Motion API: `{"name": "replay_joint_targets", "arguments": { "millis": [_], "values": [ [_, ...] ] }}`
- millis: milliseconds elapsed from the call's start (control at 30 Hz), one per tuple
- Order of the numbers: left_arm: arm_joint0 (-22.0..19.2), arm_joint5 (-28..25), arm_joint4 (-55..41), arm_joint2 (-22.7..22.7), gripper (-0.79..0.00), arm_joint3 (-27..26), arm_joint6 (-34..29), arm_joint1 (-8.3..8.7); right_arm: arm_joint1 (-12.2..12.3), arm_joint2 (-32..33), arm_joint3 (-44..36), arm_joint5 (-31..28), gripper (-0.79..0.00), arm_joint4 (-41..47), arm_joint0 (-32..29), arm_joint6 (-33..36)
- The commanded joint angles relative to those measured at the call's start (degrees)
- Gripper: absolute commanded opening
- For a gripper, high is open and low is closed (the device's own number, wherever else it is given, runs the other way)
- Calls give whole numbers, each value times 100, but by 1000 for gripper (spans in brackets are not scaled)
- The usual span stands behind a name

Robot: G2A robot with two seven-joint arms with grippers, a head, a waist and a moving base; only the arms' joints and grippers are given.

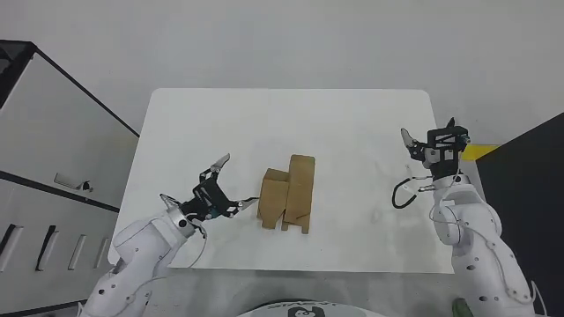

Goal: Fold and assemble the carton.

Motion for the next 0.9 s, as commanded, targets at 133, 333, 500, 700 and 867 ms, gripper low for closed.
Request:
{"name": "replay_joint_targets", "arguments": {
  "millis": [133, 333, 500, 700, 867],
  "values": [
    [179, 349, 1407, 544, 0, -82, -10, 35, 0, 0, 0, 0, 0, 0, 0, 0],
    [246, 672, 1787, 797, 0, -82, -167, 29, 0, 0, 0, 0, 0, 0, 0, 0],
    [246, 672, 1787, 797, 0, -82, -167, 29, 0, 0, 0, 0, 0, 0, 0, 0],
    [331, 992, 2812, 1183, 0, -116, -575, 43, 0, 0, 0, 0, 0, 0, 0, 0],
    [412, 1438, 3444, 1687, 0, -148, -1146, 3, 0, 0, 0, 0, 0, 0, 0, 0]
  ]
}}
